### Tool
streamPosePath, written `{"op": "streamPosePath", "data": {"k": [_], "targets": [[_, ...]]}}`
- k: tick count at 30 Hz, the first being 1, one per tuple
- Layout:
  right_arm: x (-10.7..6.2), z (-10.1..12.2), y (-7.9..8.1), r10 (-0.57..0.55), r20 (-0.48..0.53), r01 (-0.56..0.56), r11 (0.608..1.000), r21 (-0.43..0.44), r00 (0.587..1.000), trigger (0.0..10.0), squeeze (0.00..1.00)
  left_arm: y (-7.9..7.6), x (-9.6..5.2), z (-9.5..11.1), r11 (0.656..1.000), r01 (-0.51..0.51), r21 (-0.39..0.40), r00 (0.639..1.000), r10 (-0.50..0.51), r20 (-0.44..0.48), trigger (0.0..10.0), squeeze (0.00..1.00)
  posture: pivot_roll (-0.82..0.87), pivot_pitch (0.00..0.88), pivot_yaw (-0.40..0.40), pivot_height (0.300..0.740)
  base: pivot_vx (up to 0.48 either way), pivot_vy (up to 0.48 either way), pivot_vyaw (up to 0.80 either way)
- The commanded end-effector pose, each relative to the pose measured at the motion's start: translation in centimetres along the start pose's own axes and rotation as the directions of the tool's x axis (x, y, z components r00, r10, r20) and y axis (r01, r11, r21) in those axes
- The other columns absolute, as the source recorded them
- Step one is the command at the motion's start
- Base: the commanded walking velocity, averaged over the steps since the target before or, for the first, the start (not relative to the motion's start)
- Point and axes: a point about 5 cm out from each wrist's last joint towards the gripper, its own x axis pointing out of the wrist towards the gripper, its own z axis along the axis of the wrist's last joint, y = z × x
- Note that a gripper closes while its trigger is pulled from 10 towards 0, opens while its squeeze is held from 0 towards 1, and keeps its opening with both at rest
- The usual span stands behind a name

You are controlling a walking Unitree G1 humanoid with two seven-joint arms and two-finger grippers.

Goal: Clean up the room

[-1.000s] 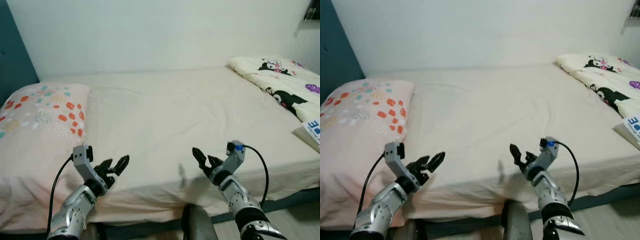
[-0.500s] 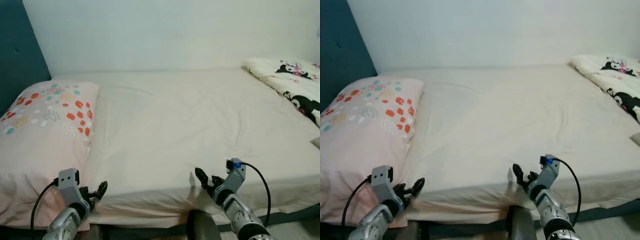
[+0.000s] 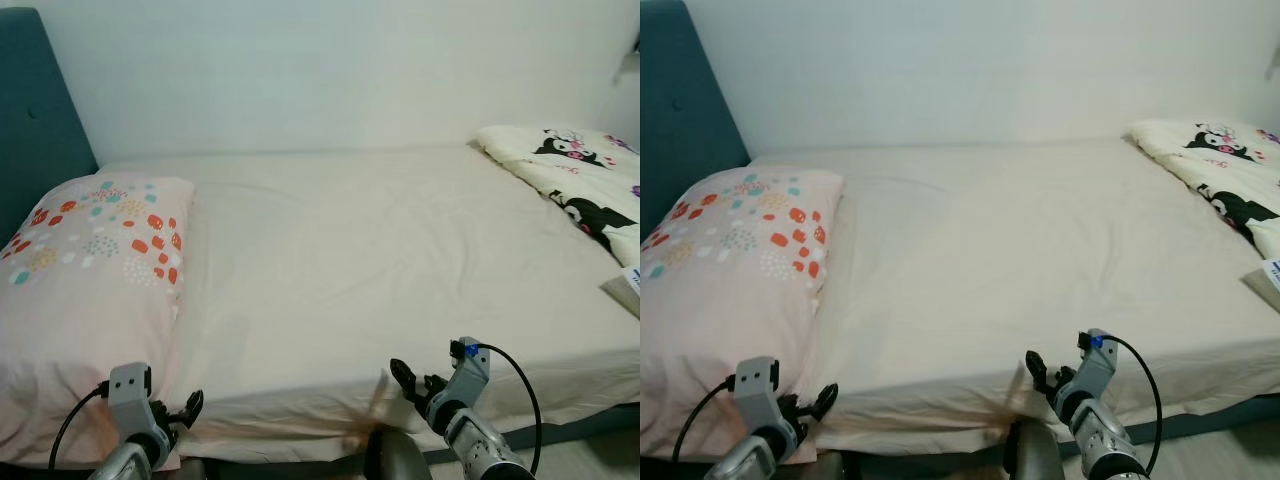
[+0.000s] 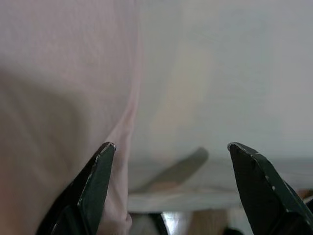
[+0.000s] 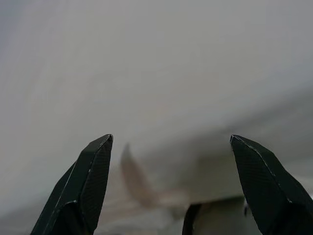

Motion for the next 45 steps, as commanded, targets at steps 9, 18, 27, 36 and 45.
{"op": "streamPosePath", "data": {"k": [9, 18, 27, 36, 45], "targets": [[0.0, -0.3, 0.0, -0.004, -0.015, 0.004, 1.0, -0.001, 1.0, 10.0, 0.0, 1.4, -1.3, -2.0, 0.999, -0.046, 0.027, 0.996, 0.048, -0.075, 10.0, 0.0, 0.06, 0.0, -0.06, 0.591, 0.0, 0.0, 0.0], [-0.1, -0.8, 0.1, -0.007, -0.027, 0.007, 1.0, 0.002, 1.0, 10.0, 0.0, 2.0, -2.3, -3.7, 0.996, -0.081, 0.024, 0.987, 0.084, -0.14, 10.0, 0.0, 0.06, 0.0, -0.059, 0.62, 0.0, 0.0, 0.0], [-0.5, -1.5, -0.5, -0.026, -0.051, 0.026, 1.0, 0.007, 0.998, 10.0, 0.0, 2.2, -2.6, -4.5, 0.995, -0.094, 0.046, 0.979, 0.1, -0.176, 10.0, 0.0, 0.06, 0.0, -0.062, 0.658, -0.291, 0.0, 0.0], [-0.7, -2.0, -0.7, -0.035, -0.063, 0.035, 0.999, 0.011, 0.997, 10.0, 0.0, 2.3, -2.9, -4.9, 0.994, -0.1, 0.038, 0.977, 0.105, -0.184, 10.0, 0.0, 0.06, 0.0, -0.062, 0.7, -0.107, 0.0, 0.0], [-1.1, -2.7, -1.3, -0.063, -0.089, 0.064, 0.998, 0.013, 0.994, 10.0, 0.0, 2.9, -3.7, -5.8, 0.991, -0.129, 0.047, 0.965, 0.136, -0.224, 10.0, 0.0, 0.06, 0.0, -0.062, 0.733, 0.0, 0.0, 0.0]]}}
